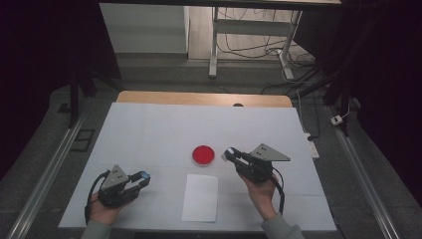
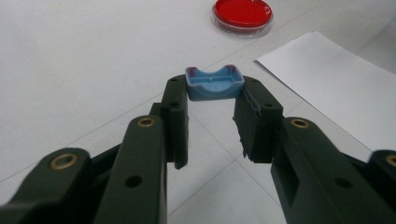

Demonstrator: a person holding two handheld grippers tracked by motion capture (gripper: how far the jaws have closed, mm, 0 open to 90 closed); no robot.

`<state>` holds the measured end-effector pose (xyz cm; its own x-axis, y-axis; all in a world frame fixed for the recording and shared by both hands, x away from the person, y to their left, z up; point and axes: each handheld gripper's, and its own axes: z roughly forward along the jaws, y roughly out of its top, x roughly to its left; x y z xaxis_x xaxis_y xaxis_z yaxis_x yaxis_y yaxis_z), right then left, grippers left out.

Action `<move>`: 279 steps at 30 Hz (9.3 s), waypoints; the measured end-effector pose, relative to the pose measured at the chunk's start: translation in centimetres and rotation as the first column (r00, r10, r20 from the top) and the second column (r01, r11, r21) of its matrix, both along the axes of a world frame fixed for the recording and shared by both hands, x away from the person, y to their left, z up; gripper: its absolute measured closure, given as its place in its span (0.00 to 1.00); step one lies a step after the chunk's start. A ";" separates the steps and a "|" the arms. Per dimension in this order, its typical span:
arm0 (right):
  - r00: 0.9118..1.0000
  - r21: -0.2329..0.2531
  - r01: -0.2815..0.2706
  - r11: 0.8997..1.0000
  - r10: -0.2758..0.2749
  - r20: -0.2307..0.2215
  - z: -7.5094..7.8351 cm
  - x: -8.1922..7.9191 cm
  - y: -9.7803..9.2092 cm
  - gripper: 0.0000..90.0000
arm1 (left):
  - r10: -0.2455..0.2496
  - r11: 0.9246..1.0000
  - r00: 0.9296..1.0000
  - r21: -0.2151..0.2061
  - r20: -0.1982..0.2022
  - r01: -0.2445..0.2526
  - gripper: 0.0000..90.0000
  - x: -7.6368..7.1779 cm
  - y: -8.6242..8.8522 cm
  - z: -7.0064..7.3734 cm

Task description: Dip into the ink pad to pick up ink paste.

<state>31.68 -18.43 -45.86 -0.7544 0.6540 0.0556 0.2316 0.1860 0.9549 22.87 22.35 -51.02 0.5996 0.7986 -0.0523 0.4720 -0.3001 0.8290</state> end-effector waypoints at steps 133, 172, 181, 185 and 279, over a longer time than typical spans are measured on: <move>0.990 -0.227 -0.066 0.972 0.036 -0.134 -5.4 7.0 7.5 0.84 | -0.014 1.000 1.000 0.014 -0.005 0.014 0.73 0.3 -0.4 -0.3; 0.991 -0.243 -0.062 0.968 0.032 -0.128 -5.3 6.8 7.7 0.84 | -0.014 1.000 1.000 0.016 -0.003 0.014 0.73 0.3 -0.4 -0.2; 0.992 -0.237 -0.056 0.970 0.027 -0.123 -5.1 6.8 7.5 0.84 | -0.014 1.000 1.000 0.014 -0.002 0.014 0.73 0.3 -0.4 -0.2; 0.993 -0.218 -0.046 0.975 0.021 -0.116 -4.6 6.8 7.2 0.84 | -0.014 1.000 1.000 0.014 -0.002 0.014 0.73 0.3 -0.4 -0.2; 0.991 -0.210 -0.080 0.974 0.056 -0.118 -4.2 6.6 7.7 0.84 | -0.010 1.000 1.000 0.014 -0.004 0.010 0.73 0.3 -0.3 -0.3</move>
<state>38.25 -10.76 -50.07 -0.7944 0.6074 0.0056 0.3133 0.4018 0.8605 23.19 22.00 -51.31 0.6077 0.7929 -0.0442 0.4723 -0.3162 0.8228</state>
